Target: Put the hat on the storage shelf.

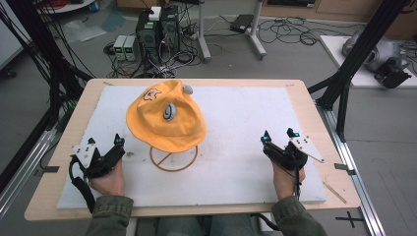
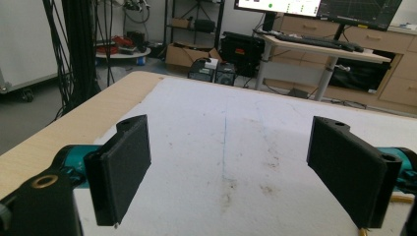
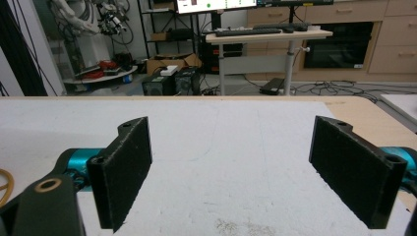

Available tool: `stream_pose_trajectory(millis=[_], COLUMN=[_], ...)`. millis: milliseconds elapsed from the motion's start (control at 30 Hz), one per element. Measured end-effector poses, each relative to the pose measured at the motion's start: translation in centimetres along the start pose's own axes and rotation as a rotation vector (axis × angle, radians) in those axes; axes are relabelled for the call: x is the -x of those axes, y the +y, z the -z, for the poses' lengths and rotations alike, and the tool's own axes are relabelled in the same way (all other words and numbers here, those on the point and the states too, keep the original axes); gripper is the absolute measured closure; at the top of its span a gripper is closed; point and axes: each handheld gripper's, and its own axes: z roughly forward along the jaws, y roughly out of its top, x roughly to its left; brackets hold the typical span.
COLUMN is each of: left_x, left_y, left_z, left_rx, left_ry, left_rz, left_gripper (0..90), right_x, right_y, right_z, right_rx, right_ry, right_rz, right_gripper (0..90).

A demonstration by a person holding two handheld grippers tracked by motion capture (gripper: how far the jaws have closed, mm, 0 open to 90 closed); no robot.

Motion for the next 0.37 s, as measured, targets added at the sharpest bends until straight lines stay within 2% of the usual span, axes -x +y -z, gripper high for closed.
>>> stream_pose_trajectory(millis=[367], left_x=[0.00], left_y=[-0.01], left_z=[-0.07], left_rx=[-0.004], left_ry=[-0.006], left_rz=[0.002], left_gripper=[17.1], right_x=[0.04], right_y=[0.01], right_z=[0.01], right_rx=[-0.001], right_ry=[0.002], right_rz=[-0.007], right_gripper=[16.1])
